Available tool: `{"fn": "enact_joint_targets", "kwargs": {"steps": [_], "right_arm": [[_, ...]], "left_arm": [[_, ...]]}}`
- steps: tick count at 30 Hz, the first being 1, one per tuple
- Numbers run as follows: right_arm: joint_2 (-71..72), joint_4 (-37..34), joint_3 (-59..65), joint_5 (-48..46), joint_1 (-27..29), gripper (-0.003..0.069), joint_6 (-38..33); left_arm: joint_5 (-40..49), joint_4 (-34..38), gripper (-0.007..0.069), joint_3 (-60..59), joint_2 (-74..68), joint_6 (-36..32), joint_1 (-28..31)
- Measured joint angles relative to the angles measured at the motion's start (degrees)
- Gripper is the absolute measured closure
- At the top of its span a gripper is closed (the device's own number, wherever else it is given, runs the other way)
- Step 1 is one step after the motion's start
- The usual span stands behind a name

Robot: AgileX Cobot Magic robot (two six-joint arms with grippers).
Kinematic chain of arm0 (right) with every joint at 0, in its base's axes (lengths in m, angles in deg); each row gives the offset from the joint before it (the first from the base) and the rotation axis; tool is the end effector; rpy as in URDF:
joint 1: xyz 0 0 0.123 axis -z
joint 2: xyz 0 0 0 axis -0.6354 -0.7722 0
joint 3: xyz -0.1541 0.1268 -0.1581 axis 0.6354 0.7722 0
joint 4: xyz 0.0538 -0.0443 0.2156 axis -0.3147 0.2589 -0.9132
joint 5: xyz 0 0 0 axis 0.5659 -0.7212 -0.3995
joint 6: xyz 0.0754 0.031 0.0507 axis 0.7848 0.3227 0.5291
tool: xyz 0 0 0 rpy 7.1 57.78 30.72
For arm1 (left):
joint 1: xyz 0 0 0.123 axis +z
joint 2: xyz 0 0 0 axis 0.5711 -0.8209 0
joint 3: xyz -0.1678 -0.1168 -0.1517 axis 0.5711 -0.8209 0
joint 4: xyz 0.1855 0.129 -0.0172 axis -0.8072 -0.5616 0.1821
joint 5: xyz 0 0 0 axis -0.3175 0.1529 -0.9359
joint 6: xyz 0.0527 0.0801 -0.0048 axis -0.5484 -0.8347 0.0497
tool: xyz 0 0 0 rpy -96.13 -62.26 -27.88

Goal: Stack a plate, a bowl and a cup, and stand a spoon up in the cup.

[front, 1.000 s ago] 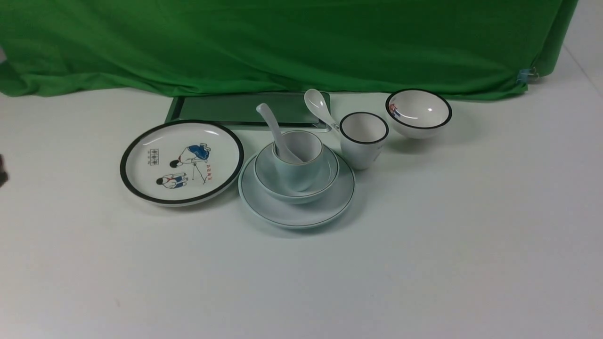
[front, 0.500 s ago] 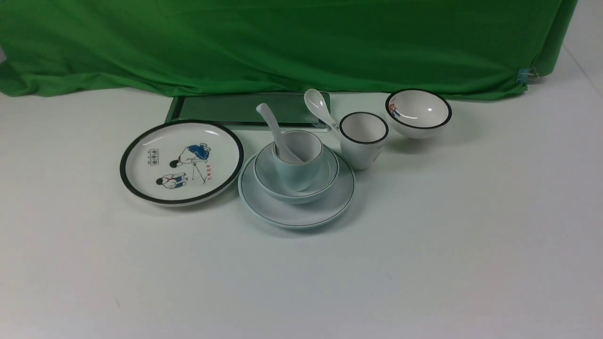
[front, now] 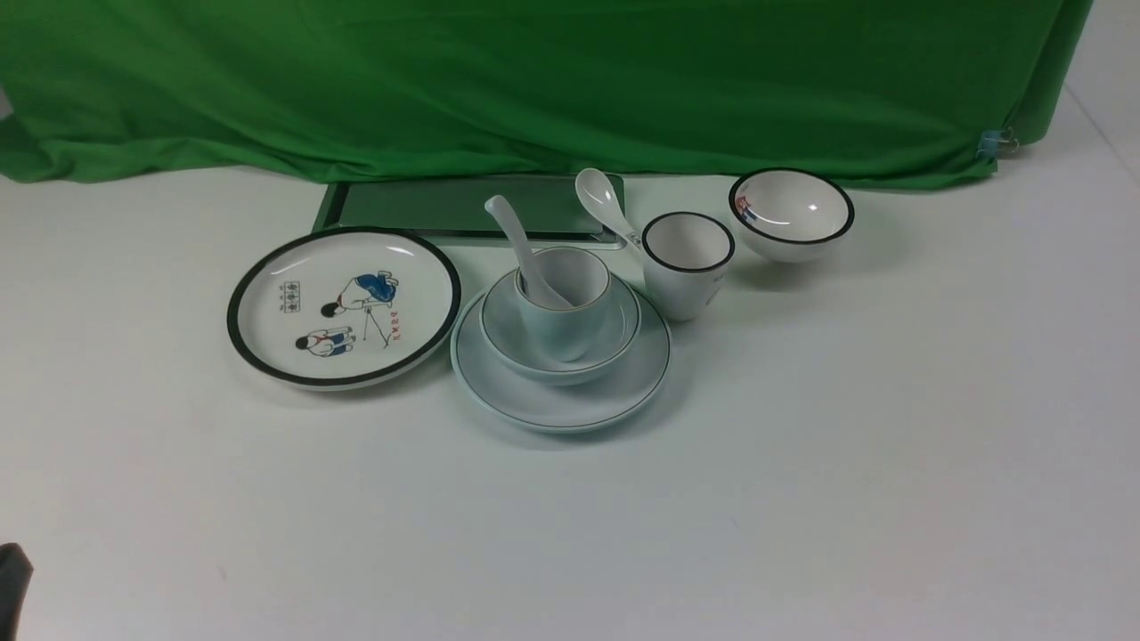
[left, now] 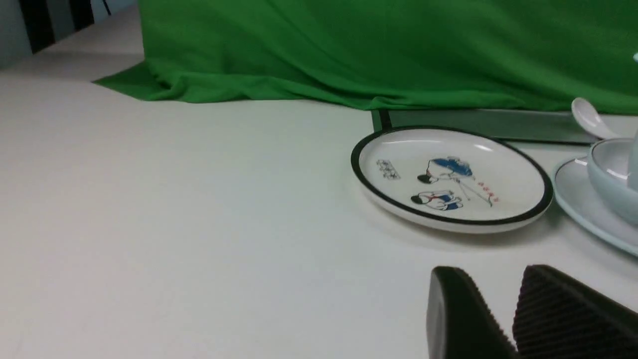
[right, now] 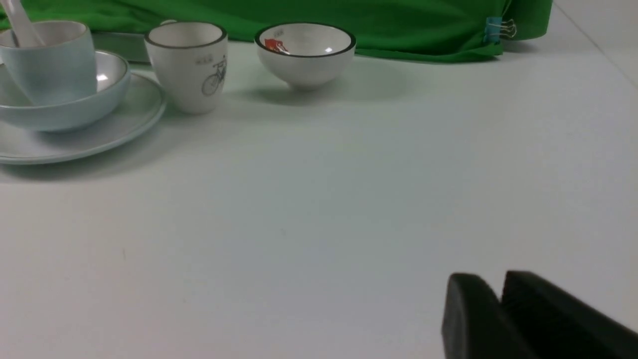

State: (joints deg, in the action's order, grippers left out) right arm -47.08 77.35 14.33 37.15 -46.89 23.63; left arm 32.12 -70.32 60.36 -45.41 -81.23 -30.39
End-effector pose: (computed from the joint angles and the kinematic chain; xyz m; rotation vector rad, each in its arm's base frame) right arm 0.0654 0.0089 0.1900 -0.0962 1.7094 0.1165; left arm 0.0667 0.0046 0.1959 -0.1091 1.6484 0.0097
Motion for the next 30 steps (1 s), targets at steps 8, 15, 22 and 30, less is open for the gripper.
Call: {"fn": "enact_joint_targets", "kwargs": {"steps": [8, 15, 22, 30], "right_arm": [[0.0, 0.0, 0.0, 0.0, 0.0, 0.0497, 0.0], [0.0, 0.0, 0.0, 0.0, 0.0, 0.0482, 0.0], [0.0, 0.0, 0.0, 0.0, 0.0, 0.0464, 0.0], [0.0, 0.0, 0.0, 0.0, 0.0, 0.0461, 0.0]], "left_arm": [[4.3, 3.7, 0.0482, 0.0, 0.0, 0.5, 0.1], [5.3, 3.8, 0.0489, 0.0, 0.0, -0.2, 0.1], [5.9, 3.8, 0.061, 0.0, 0.0, -0.2, 0.1], [5.6, 3.8, 0.0655, 0.0, 0.0, -0.2, 0.1]]}}
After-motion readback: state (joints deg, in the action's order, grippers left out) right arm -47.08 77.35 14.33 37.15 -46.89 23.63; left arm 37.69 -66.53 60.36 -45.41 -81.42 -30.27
